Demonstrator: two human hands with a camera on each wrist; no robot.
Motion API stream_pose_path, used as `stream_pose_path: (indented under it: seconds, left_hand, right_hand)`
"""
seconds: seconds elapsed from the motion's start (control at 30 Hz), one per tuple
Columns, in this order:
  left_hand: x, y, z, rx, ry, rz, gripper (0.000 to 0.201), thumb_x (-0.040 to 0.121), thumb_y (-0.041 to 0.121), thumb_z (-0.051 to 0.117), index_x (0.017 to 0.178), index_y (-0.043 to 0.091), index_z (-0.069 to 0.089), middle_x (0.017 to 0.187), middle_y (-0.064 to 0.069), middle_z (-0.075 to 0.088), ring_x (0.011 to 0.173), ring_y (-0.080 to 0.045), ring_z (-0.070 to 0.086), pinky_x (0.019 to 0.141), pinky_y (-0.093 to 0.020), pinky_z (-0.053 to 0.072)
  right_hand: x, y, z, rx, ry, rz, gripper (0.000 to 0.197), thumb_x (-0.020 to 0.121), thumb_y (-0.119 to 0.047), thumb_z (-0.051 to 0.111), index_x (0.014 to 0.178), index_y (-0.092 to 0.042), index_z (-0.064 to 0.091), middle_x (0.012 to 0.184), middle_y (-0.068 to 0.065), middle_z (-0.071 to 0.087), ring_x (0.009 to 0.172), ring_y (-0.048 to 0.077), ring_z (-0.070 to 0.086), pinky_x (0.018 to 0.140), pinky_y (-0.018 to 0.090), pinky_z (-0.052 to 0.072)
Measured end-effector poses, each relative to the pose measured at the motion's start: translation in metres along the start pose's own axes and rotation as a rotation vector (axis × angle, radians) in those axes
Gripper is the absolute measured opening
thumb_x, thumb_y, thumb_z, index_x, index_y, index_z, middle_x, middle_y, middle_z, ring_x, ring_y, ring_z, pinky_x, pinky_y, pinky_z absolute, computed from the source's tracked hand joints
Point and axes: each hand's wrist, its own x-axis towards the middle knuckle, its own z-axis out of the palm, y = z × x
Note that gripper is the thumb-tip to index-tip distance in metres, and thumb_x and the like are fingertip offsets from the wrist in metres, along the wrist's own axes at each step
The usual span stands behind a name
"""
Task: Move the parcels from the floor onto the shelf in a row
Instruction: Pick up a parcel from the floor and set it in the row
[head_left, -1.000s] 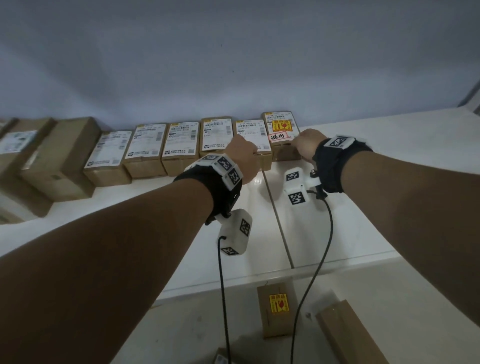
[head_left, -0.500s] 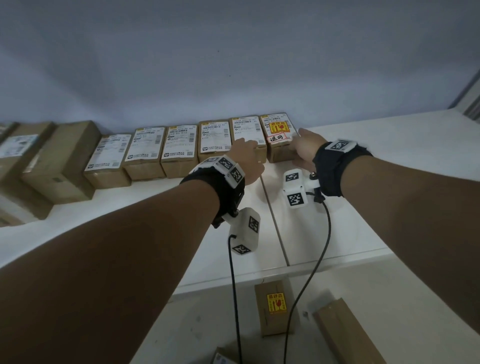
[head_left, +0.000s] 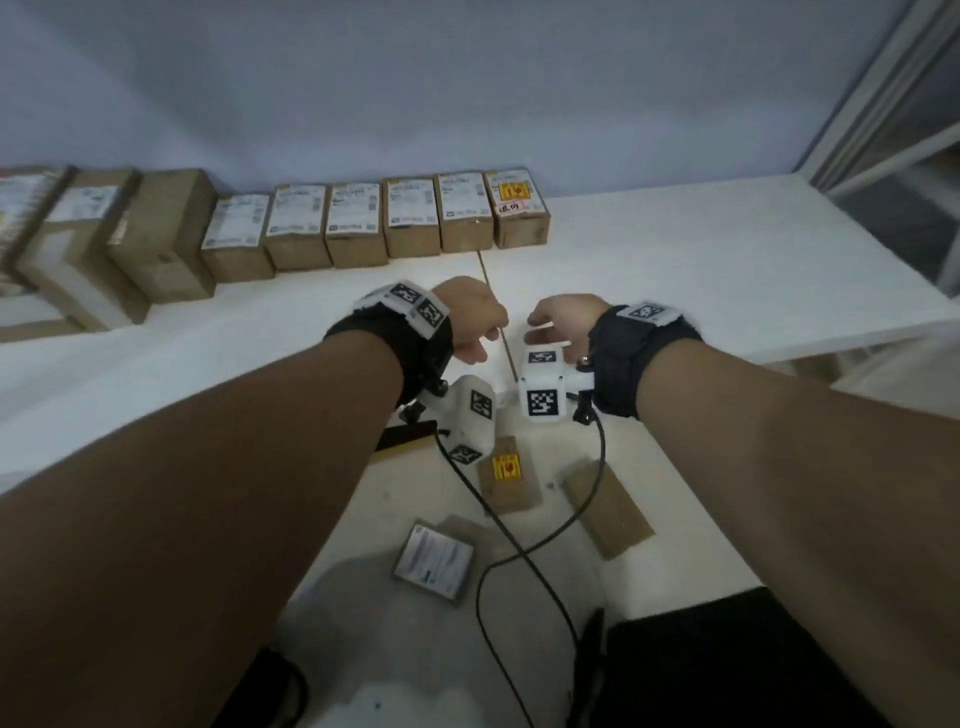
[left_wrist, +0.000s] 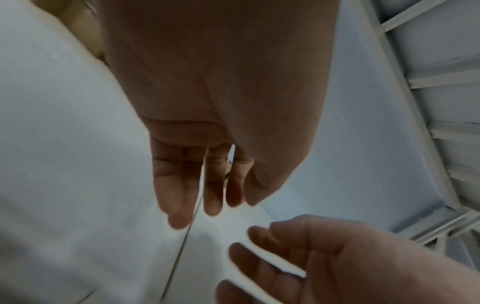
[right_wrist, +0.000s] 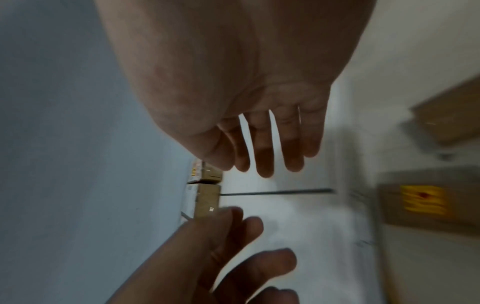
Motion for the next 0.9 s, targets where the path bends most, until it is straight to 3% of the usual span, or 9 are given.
stream_pose_path:
  seconds: [0.13,0.2,0.33,0.43,0.5,0.6,0.7,0.8,0.9]
  left_hand:
    - [-0.026,-0.040,0.040,0.063,-0.217,-0.048,0.026,0.099,0.013,0.052,0.117,-0.001,0.062,0.080,-0.005,0.064,0.064,-0.015,0.062,0.060,-0.028,0.054]
    - [-0.027,-0.069,0.053,0.095,-0.270,-0.112,0.025,0.098,0.010,0.053,0.119,-0.001,0.061,0.092,-0.010,0.068,0.067,-0.018,0.062,0.061,-0.028,0.054]
    - [-0.013,-0.145,0.067,0.151,-0.250,-0.302,0.031,0.096,0.022,0.054,0.117,0.000,0.061,0.102,-0.011,0.067,0.073,-0.026,0.063,0.061,-0.030,0.053]
    - [0.002,-0.203,0.077,0.333,-0.193,-0.455,0.045,0.089,0.036,0.060,0.122,0.006,0.060,0.108,-0.013,0.062,0.090,-0.026,0.061,0.079,-0.032,0.051]
    - [0.010,-0.234,0.087,0.233,-0.140,-0.560,0.053,0.091,0.029,0.063,0.134,0.002,0.051,0.114,-0.013,0.057,0.095,-0.022,0.053,0.072,-0.026,0.043]
    - [0.023,-0.268,0.106,0.023,-0.191,-0.632,0.060,0.099,0.036,0.053,0.146,0.000,0.039,0.146,-0.014,0.044,0.117,-0.024,0.051,0.057,-0.014,0.044]
    - [0.040,-0.290,0.122,-0.105,-0.253,-0.763,0.079,0.093,0.068,0.037,0.153,0.017,0.029,0.159,-0.011,0.028,0.138,-0.032,0.040,0.092,-0.031,0.045]
    - [0.058,-0.313,0.146,-0.343,-0.288,-0.835,0.077,0.092,0.062,0.048,0.152,0.017,0.032,0.157,-0.010,0.031,0.134,-0.036,0.044,0.083,-0.035,0.045]
    - [0.064,-0.323,0.162,-0.430,-0.331,-0.805,0.086,0.076,0.070,0.061,0.145,0.020,0.045,0.149,-0.012,0.045,0.124,-0.038,0.053,0.097,-0.044,0.050]
  right_hand:
    - [-0.020,0.065,0.024,-0.077,-0.072,0.087,0.017,0.091,-0.013,0.053,0.074,-0.012,0.054,0.083,0.004,0.058,0.070,0.018,0.056,0.063,0.025,0.057]
    - [-0.020,0.091,0.032,-0.089,-0.115,0.130,0.023,0.092,-0.013,0.054,0.071,-0.018,0.046,0.079,0.001,0.049,0.067,0.012,0.050,0.050,0.021,0.053]
    - [0.012,0.132,0.056,-0.197,-0.125,0.206,0.028,0.096,-0.017,0.048,0.069,-0.019,0.042,0.075,-0.002,0.042,0.073,0.016,0.047,0.058,0.021,0.037]
    - [0.054,0.170,0.084,-0.341,-0.192,0.229,0.022,0.099,-0.018,0.042,0.098,-0.010,0.063,0.100,0.008,0.058,0.083,0.019,0.051,0.067,0.024,0.042]
    - [0.072,0.191,0.098,-0.350,-0.249,0.309,0.029,0.101,-0.018,0.040,0.116,-0.005,0.060,0.132,0.014,0.054,0.096,0.025,0.057,0.091,0.033,0.045]
    - [0.083,0.205,0.105,-0.382,-0.228,0.395,0.042,0.102,-0.018,0.038,0.138,0.004,0.042,0.146,0.016,0.041,0.132,0.034,0.043,0.094,0.031,0.038]
    - [0.102,0.212,0.120,-0.394,-0.197,0.434,0.049,0.102,-0.024,0.041,0.142,0.003,0.037,0.149,0.018,0.038,0.136,0.033,0.039,0.109,0.033,0.034]
    - [0.127,0.218,0.133,-0.415,-0.160,0.375,0.054,0.090,-0.034,0.061,0.135,-0.007,0.048,0.137,0.014,0.053,0.122,0.029,0.053,0.101,0.034,0.045]
    - [0.165,0.238,0.138,-0.548,-0.051,0.333,0.073,0.057,-0.052,0.081,0.114,-0.018,0.049,0.117,0.008,0.060,0.105,0.028,0.059,0.089,0.033,0.049]
